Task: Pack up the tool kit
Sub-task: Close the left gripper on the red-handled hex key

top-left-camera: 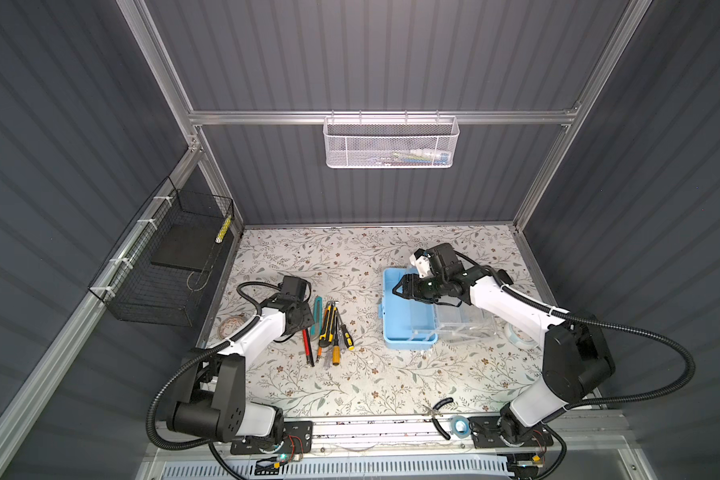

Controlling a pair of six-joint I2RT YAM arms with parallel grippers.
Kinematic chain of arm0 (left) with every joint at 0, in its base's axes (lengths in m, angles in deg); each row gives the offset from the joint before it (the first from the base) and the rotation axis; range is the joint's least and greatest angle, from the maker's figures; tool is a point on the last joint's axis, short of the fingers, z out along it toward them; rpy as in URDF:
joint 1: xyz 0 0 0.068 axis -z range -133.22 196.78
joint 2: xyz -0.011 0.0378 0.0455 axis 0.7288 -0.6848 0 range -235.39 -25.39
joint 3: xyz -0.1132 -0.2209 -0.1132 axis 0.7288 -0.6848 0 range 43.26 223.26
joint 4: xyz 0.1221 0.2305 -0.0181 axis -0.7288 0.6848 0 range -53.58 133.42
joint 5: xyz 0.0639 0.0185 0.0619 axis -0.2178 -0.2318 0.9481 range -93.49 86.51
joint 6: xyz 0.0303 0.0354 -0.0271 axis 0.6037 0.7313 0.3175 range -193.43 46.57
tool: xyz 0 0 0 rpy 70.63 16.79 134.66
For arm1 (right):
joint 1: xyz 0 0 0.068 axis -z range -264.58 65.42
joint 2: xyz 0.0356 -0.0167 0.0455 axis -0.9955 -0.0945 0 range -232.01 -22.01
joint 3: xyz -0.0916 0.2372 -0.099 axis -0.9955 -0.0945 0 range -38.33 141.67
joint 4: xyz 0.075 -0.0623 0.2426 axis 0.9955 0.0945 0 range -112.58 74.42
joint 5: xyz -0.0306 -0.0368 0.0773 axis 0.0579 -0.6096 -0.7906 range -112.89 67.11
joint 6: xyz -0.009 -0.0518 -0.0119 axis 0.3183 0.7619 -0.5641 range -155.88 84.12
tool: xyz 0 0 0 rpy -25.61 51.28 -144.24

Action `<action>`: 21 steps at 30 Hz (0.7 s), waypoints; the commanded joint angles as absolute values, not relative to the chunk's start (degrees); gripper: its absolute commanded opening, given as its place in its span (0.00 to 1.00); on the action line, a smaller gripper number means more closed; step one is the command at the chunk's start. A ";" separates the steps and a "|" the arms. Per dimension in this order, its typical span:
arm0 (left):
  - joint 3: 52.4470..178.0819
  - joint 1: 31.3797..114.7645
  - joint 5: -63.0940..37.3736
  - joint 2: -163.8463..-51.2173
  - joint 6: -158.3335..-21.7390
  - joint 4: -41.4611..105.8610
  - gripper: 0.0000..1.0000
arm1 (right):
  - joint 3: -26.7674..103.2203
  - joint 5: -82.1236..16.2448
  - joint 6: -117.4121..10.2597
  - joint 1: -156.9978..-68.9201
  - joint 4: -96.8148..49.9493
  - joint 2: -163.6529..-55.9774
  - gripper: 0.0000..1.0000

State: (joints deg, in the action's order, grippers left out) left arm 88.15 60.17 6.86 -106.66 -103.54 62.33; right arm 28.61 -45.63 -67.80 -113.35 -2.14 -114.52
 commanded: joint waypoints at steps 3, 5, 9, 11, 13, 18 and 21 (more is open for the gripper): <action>87.08 59.79 6.11 -109.55 -102.37 61.26 0.32 | 27.98 -45.14 -67.59 -113.15 -0.02 -114.01 0.64; 86.80 59.79 6.09 -110.27 -102.35 60.73 0.30 | 28.03 -45.09 -67.48 -113.14 0.01 -114.12 0.64; 86.61 59.79 5.92 -111.47 -102.50 60.09 0.28 | 27.80 -45.38 -67.54 -113.14 0.01 -114.52 0.64; 86.67 59.79 5.75 -112.03 -102.44 59.98 0.27 | 27.73 -45.61 -67.59 -113.14 0.00 -114.84 0.64; 86.52 59.79 5.63 -112.45 -102.46 59.80 0.26 | 27.81 -45.61 -67.62 -113.17 -1.58 -115.08 0.64; 86.28 59.79 5.90 -113.89 -102.43 59.23 0.21 | 27.67 -45.78 -67.68 -113.14 -1.93 -115.70 0.64; 86.69 59.79 5.98 -114.81 -102.37 59.50 0.20 | 27.51 -46.20 -67.96 -113.14 -2.34 -115.97 0.64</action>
State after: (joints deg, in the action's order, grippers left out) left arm 87.16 60.17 6.20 -112.96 -103.12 58.59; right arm 28.41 -45.76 -67.84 -113.33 -2.68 -114.61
